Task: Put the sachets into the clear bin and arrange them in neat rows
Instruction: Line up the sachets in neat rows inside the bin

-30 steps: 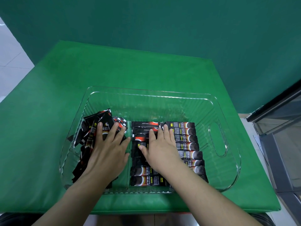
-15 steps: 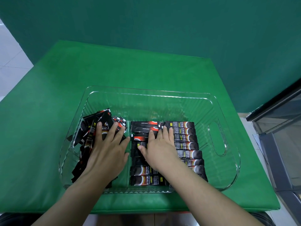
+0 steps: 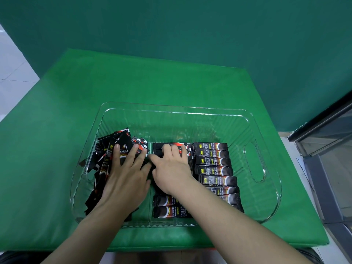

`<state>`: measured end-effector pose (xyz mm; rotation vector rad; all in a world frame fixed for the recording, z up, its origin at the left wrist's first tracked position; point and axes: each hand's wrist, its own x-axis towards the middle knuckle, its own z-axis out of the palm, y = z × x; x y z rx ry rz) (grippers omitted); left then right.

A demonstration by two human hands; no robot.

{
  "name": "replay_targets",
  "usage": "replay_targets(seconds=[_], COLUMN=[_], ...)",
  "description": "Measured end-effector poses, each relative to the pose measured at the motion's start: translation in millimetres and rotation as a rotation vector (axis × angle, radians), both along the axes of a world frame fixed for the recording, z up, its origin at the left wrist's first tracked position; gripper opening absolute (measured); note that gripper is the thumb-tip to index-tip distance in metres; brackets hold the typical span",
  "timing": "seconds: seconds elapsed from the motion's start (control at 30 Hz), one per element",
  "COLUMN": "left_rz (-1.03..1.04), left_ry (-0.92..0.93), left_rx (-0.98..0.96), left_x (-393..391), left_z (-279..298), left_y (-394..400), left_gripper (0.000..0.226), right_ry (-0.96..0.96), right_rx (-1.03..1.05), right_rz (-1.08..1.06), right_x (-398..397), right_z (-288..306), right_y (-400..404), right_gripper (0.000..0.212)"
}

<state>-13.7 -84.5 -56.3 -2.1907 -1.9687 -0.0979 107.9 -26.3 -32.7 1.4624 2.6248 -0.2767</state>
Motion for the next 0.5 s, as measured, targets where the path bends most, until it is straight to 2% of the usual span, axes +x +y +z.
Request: replay_targets(seconds=[0.5], left_rz=[0.000], left_ry=[0.007], left_rx=[-0.005], left_x=[-0.8], left_z=[-0.8], left_y=[-0.1], left_gripper=[0.047], right_ry=[0.010], right_rx=[-0.038], right_rz=[-0.091], right_x=[-4.0], right_z=[-2.4], right_y=[-2.2], right_gripper=[0.045])
